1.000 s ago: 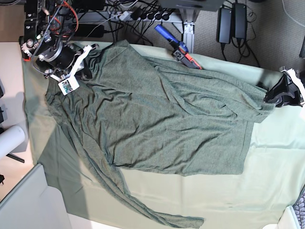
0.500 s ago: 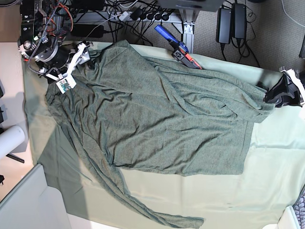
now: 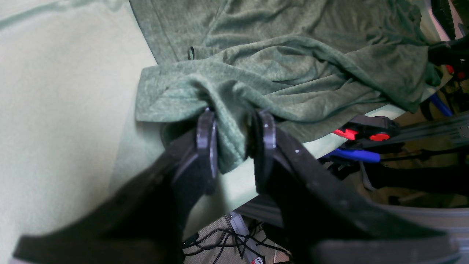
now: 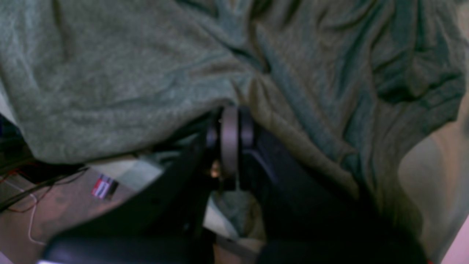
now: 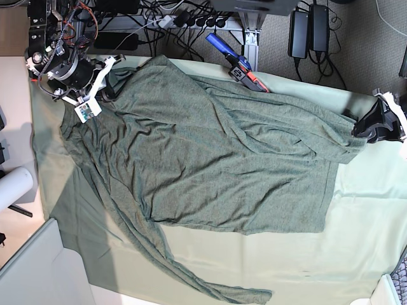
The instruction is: Fold the T-shirt properly
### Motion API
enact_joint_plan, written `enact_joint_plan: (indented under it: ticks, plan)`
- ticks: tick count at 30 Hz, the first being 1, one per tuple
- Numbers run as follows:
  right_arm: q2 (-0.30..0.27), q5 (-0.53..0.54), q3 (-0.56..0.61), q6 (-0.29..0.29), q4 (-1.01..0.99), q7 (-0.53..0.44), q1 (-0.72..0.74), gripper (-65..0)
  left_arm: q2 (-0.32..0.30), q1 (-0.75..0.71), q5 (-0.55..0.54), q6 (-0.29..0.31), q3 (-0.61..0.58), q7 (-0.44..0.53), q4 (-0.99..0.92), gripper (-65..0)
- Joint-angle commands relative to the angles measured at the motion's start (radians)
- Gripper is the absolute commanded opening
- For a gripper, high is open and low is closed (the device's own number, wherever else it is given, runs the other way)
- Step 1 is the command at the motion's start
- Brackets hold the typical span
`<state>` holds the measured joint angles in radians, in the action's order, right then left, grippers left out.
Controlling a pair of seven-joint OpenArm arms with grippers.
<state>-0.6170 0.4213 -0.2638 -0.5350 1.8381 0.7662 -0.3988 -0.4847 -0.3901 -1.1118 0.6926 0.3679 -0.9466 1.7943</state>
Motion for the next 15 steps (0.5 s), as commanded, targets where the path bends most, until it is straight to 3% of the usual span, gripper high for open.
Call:
enact_joint_plan:
  ticks: [1, 6, 15]
  plan:
    - [-0.018, -0.004, -0.009, -0.027, 0.011, -0.026, 0.010, -65.0, -0.017, 0.005, -0.021, 0.006, 0.008, 0.014, 0.015, -46.5]
    - [-0.018, -0.059, -0.009, -0.026, 0.011, -0.075, 0.019, -65.0, -0.017, 0.005, -0.021, 0.006, 0.008, 0.014, 0.015, -46.5]
    - [-0.018, -0.086, -0.009, -0.026, 0.007, -0.075, 0.119, -65.0, -0.017, 0.004, -0.021, 0.006, 0.008, 0.010, 0.015, -46.5]
